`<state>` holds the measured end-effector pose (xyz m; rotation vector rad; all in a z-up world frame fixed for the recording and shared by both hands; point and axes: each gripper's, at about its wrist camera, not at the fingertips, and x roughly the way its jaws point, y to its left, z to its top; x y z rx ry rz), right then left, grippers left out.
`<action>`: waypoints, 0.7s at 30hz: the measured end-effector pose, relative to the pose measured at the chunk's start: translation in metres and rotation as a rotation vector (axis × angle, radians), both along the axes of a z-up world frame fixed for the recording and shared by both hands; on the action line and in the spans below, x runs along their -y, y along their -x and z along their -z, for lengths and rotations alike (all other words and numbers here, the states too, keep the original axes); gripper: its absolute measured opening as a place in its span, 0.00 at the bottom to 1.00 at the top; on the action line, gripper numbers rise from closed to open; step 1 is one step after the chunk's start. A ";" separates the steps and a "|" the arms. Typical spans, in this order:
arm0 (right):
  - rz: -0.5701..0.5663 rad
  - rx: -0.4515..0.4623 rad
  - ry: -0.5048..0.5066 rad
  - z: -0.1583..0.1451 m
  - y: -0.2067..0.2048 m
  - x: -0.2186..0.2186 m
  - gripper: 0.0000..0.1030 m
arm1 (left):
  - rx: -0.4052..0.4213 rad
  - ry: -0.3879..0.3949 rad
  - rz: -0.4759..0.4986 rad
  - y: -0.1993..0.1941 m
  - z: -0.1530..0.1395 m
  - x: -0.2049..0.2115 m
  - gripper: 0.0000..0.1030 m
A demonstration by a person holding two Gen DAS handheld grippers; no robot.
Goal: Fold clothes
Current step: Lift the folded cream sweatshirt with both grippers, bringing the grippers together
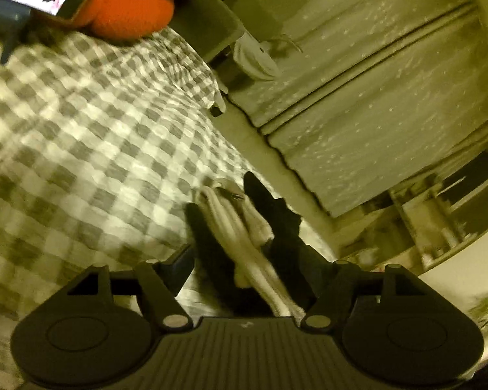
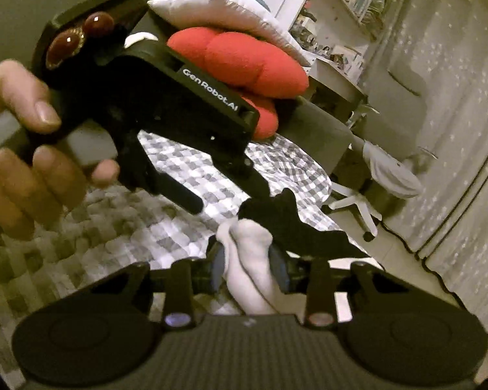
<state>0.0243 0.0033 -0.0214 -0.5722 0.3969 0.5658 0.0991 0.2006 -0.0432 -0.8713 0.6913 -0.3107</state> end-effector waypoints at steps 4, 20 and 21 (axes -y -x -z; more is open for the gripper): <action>0.011 -0.001 -0.020 -0.005 0.001 0.006 0.29 | -0.005 0.074 -0.007 -0.008 0.010 0.006 0.68; 0.027 0.003 -0.057 -0.011 -0.002 0.010 0.28 | -0.061 0.223 -0.096 -0.021 0.038 0.004 0.70; 0.029 0.000 -0.064 -0.012 -0.003 0.011 0.28 | -0.062 0.218 -0.098 -0.021 0.039 0.004 0.71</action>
